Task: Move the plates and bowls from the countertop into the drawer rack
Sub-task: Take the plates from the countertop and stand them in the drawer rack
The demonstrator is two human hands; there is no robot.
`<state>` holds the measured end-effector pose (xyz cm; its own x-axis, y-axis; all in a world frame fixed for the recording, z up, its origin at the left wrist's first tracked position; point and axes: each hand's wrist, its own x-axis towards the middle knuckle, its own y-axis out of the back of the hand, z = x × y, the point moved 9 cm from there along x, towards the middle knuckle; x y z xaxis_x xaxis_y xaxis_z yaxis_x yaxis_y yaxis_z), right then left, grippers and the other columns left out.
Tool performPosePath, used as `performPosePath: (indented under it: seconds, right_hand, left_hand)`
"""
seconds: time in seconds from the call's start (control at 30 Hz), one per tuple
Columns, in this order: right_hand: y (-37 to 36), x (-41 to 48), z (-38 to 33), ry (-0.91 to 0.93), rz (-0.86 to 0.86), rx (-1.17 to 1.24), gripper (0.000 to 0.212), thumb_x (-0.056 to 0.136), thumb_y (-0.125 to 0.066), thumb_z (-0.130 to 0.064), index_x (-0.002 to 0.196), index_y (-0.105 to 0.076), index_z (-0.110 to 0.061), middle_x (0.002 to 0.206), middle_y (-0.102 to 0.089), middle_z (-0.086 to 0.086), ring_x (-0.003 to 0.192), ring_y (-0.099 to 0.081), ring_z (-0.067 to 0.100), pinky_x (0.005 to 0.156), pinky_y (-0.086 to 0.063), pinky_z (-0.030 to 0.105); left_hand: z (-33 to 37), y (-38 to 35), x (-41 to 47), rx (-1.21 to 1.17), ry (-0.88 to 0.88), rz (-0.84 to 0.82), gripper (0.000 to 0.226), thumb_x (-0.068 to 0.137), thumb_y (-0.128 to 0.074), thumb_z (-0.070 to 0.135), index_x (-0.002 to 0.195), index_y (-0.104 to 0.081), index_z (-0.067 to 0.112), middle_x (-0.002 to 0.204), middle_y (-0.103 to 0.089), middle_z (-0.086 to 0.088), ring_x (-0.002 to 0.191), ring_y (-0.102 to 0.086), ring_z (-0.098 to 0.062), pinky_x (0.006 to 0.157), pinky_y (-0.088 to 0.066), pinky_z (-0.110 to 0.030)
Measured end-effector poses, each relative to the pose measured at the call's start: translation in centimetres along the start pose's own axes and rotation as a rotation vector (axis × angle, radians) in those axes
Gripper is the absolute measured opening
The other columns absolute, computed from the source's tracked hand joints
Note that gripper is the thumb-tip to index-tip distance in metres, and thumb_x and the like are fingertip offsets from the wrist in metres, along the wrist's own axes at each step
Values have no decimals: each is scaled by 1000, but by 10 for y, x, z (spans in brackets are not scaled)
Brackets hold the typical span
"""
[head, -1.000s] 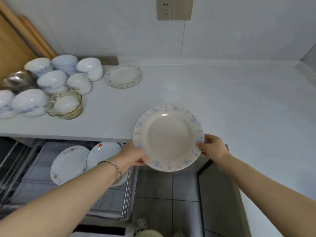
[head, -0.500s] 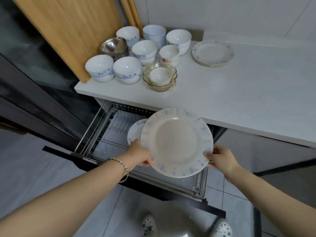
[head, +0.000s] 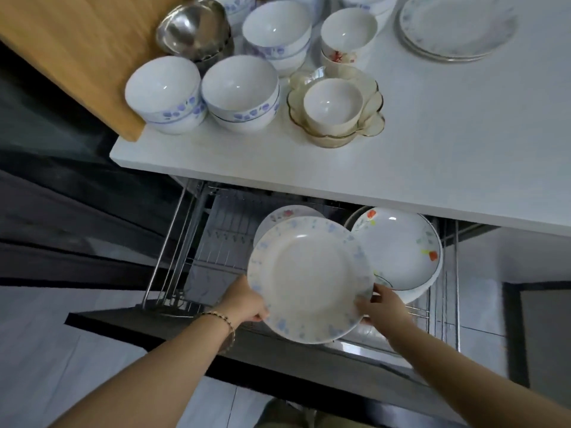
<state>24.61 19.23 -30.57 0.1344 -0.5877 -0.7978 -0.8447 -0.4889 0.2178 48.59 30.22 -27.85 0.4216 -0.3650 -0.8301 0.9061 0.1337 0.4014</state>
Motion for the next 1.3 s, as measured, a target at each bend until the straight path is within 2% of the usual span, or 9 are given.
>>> performPosePath:
  seconds: [0.27,0.37,0.5,0.6,0.83,0.93,1.03,1.13,1.3]
  right_hand:
    - [-56,79,13,-136,141,22,38,86,-54,-2,124,-52,-4,100,-64,15,99,-63,38,90,-52,52]
    - [-68,107,11,-122,203,7,40,82,-57,-4,122,-55,-8,102,-68,16,85,-61,31,80,-52,37]
    - [-83,134,17,-123,275,58,36,78,-59,-1,113,-58,-10,77,-63,4,77,-57,26,82,-52,44]
    - [-97,147,30,-197,332,50,28,79,-58,-1,107,-61,-6,85,-65,8,79,-58,26,75,-49,35]
    - [-108,147,44,-322,500,-56,28,81,-50,3,108,-60,0,102,-65,21,94,-59,37,68,-34,29]
    - [-105,151,49,-325,569,-77,30,83,-48,-2,111,-59,-3,108,-62,26,91,-57,38,69,-36,32]
    - [-106,157,49,-340,585,-80,40,86,-46,-6,126,-53,-9,113,-61,26,87,-53,33,74,-39,33]
    - [-113,159,46,-326,528,-10,45,84,-47,-2,128,-48,-9,95,-64,14,101,-61,35,77,-43,34]
    - [-112,153,42,-343,323,-151,38,88,-50,-9,126,-49,-6,115,-66,16,110,-58,33,82,-41,30]
  left_hand:
    - [-10,13,130,160,17,-13,55,57,-76,-2,110,-62,9,106,-69,-7,101,-65,-26,83,-59,-40]
    - [-8,19,166,194,6,56,53,63,-78,-2,111,-58,6,107,-66,-3,103,-62,-22,86,-53,-30]
    - [0,19,206,242,-17,102,45,78,-65,-10,118,-50,2,116,-61,-8,108,-60,-27,76,-45,-20]
    - [1,21,225,306,-23,89,45,80,-63,-10,120,-49,1,123,-60,-12,114,-58,-28,75,-43,-18]
    - [3,11,241,415,-74,73,46,84,-48,-7,129,-38,-4,130,-50,-22,117,-54,-37,97,-49,-37]
    - [6,2,237,418,-67,72,50,87,-40,-6,135,-29,-4,131,-48,-25,117,-54,-40,96,-49,-43]
    - [2,-5,236,287,-8,40,66,86,-39,-6,146,-15,6,140,-44,-20,124,-48,-38,99,-43,-40]
    - [-3,-8,237,119,59,12,79,85,-36,-5,151,1,17,149,-36,-14,130,-43,-35,103,-43,-39]
    - [-3,-1,226,328,90,-37,69,89,-42,0,148,-9,7,144,-38,-19,124,-48,-37,92,-44,-35]
